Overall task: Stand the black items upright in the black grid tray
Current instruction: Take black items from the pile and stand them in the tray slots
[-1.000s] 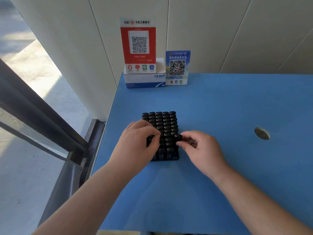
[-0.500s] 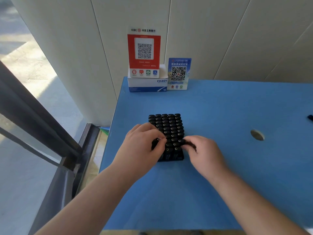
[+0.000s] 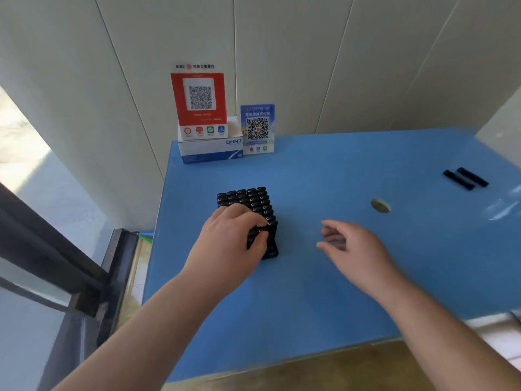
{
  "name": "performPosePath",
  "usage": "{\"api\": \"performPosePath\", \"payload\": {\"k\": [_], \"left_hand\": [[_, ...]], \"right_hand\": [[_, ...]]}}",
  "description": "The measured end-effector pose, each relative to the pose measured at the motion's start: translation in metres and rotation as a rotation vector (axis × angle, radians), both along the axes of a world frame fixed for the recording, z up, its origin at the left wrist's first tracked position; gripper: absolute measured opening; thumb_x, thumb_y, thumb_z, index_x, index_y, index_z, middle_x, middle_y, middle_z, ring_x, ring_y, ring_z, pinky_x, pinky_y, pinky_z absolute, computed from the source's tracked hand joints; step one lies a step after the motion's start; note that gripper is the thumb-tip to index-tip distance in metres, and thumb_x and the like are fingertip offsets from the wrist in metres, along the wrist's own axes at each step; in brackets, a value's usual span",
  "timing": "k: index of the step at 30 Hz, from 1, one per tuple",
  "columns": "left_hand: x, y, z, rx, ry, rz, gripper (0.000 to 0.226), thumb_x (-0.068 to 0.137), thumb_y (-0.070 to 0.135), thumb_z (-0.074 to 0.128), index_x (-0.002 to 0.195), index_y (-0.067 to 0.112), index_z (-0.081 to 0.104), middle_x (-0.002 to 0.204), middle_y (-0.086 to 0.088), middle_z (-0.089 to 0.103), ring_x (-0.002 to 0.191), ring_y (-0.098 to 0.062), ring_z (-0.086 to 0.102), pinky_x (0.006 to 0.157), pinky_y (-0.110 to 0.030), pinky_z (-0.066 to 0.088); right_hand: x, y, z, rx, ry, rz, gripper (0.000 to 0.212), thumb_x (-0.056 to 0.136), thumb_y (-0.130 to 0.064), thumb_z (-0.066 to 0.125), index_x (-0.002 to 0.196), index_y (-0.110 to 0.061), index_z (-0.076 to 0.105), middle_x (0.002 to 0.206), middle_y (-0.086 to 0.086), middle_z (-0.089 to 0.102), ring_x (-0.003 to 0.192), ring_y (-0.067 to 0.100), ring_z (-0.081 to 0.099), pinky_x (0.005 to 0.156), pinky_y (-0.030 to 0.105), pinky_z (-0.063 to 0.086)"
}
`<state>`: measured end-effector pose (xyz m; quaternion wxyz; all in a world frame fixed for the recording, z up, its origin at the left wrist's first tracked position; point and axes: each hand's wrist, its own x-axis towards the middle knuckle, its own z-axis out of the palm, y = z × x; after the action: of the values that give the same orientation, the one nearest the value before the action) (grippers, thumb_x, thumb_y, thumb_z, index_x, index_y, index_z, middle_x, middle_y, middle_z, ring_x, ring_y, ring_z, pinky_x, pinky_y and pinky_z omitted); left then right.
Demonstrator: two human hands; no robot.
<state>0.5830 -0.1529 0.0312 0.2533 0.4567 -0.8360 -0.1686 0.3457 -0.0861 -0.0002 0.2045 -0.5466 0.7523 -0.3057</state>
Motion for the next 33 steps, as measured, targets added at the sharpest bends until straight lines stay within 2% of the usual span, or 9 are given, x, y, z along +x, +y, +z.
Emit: {"api": "performPosePath", "payload": {"k": [3,7,10,14,17,22,24,29,33], "left_hand": [[-0.025,0.010,0.007,-0.041,-0.042,-0.050,0.023,0.091,0.029,0.062,0.113,0.026,0.068,0.109,0.011,0.059,0.107,-0.016,0.050,0.095,-0.028,0.041],[-0.069,0.031,0.012,-0.091,-0.119,-0.111,0.036,0.089,0.032,0.063,0.123,0.022,0.064,0.120,0.006,0.060,0.116,-0.020,0.052,0.103,-0.033,0.040],[-0.108,0.055,0.013,-0.123,-0.187,-0.156,0.044,0.090,0.036,0.062,0.131,0.021,0.060,0.127,0.004,0.058,0.119,-0.022,0.053,0.103,-0.035,0.040],[-0.163,0.095,0.010,-0.129,-0.296,-0.206,0.054,0.093,0.044,0.054,0.143,0.026,0.046,0.143,0.006,0.046,0.133,-0.020,0.040,0.110,-0.034,0.035],[-0.202,0.125,0.008,-0.123,-0.311,-0.226,0.056,0.093,0.046,0.052,0.145,0.028,0.041,0.146,0.007,0.041,0.136,-0.019,0.035,0.111,-0.033,0.033],[-0.261,0.170,0.002,-0.069,-0.266,-0.263,0.055,0.093,0.048,0.052,0.145,0.034,0.040,0.146,0.012,0.039,0.136,-0.014,0.033,0.103,-0.030,0.040],[-0.280,0.180,-0.002,-0.047,-0.275,-0.287,0.055,0.093,0.049,0.051,0.145,0.035,0.038,0.147,0.013,0.037,0.137,-0.013,0.032,0.104,-0.029,0.039],[-0.323,0.179,-0.003,-0.056,-0.302,-0.315,0.055,0.094,0.049,0.049,0.146,0.034,0.037,0.147,0.013,0.037,0.137,-0.013,0.033,0.107,-0.029,0.038],[-0.362,0.160,-0.005,-0.067,-0.288,-0.319,0.055,0.094,0.048,0.049,0.146,0.032,0.038,0.146,0.012,0.039,0.136,-0.013,0.035,0.104,-0.028,0.039]], "right_hand": [[-0.028,0.025,0.018,-0.026,0.130,-0.028,0.045,0.086,-0.019,0.076,0.129,-0.015,0.063,0.108,-0.013,0.061,0.100,0.007,0.063,0.098,0.036,0.052],[-0.070,0.073,0.039,-0.004,0.269,-0.072,0.050,0.089,-0.030,0.072,0.136,-0.023,0.057,0.123,-0.012,0.061,0.112,0.004,0.058,0.102,0.025,0.044],[-0.101,0.115,0.047,0.006,0.351,-0.135,0.052,0.089,-0.036,0.071,0.137,-0.023,0.056,0.132,-0.010,0.059,0.122,0.012,0.057,0.105,0.033,0.046],[-0.146,0.177,0.055,0.077,0.442,-0.205,0.054,0.093,-0.039,0.065,0.143,-0.024,0.051,0.143,-0.009,0.051,0.132,0.013,0.048,0.109,0.027,0.037],[-0.179,0.217,0.058,0.105,0.460,-0.254,0.055,0.094,-0.041,0.063,0.144,-0.027,0.048,0.144,-0.011,0.049,0.133,0.012,0.046,0.107,0.027,0.038],[-0.220,0.263,0.059,0.119,0.445,-0.269,0.054,0.094,-0.042,0.063,0.143,-0.028,0.049,0.142,-0.013,0.049,0.131,0.011,0.048,0.103,0.028,0.044],[-0.233,0.273,0.057,0.132,0.449,-0.268,0.053,0.093,-0.041,0.064,0.143,-0.026,0.050,0.141,-0.012,0.051,0.130,0.011,0.049,0.103,0.028,0.044],[-0.270,0.276,0.054,0.129,0.450,-0.299,0.051,0.094,-0.040,0.064,0.141,-0.026,0.052,0.137,-0.011,0.052,0.126,0.012,0.051,0.099,0.027,0.045],[-0.307,0.260,0.054,0.146,0.470,-0.320,0.051,0.095,-0.041,0.062,0.142,-0.026,0.050,0.139,-0.011,0.051,0.129,0.012,0.049,0.101,0.029,0.044]]}}
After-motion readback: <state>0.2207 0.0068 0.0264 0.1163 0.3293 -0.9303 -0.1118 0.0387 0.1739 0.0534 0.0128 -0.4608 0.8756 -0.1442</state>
